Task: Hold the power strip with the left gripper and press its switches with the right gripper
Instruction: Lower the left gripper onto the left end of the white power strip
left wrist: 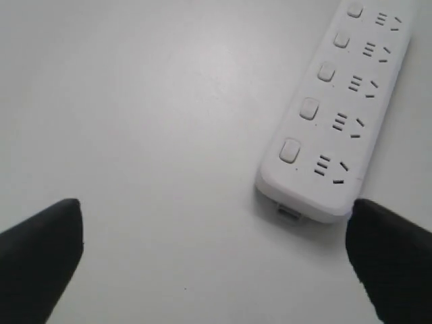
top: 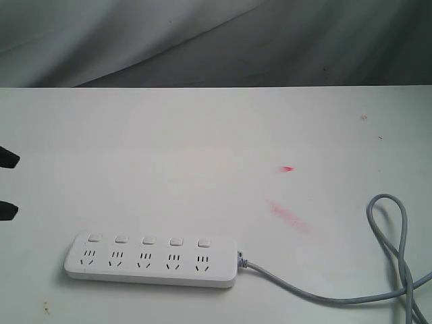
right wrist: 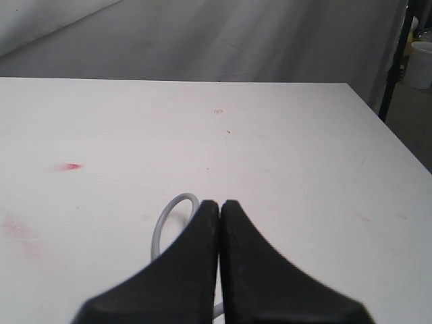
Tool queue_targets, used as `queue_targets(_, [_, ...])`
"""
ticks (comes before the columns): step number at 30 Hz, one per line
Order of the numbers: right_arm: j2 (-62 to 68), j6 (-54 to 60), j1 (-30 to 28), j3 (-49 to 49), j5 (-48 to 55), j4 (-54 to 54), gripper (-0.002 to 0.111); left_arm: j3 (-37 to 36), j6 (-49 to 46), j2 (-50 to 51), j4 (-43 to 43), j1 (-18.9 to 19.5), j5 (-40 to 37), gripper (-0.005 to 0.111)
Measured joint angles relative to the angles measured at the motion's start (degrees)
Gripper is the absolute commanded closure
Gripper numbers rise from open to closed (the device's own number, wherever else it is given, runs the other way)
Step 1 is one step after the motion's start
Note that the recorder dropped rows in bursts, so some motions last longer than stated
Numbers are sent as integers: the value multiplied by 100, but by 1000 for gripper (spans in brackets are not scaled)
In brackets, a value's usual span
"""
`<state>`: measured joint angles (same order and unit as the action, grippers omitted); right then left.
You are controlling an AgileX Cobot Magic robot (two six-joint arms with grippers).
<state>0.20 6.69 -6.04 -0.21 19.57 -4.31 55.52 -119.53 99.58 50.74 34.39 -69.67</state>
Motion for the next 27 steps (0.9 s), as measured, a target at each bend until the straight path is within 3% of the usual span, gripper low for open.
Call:
queue_targets(9, [0,0,0,0,0,0,108,696,0,964,-1040,-540,0,2])
queue_targets(18, [0,0,0,0,0,0,108,1007,0,1108,-2081,-1529,11,2])
queue_targets(27, [0,0,0,0,0,0,108,1007,0,1168,-2147,-2431,11,2])
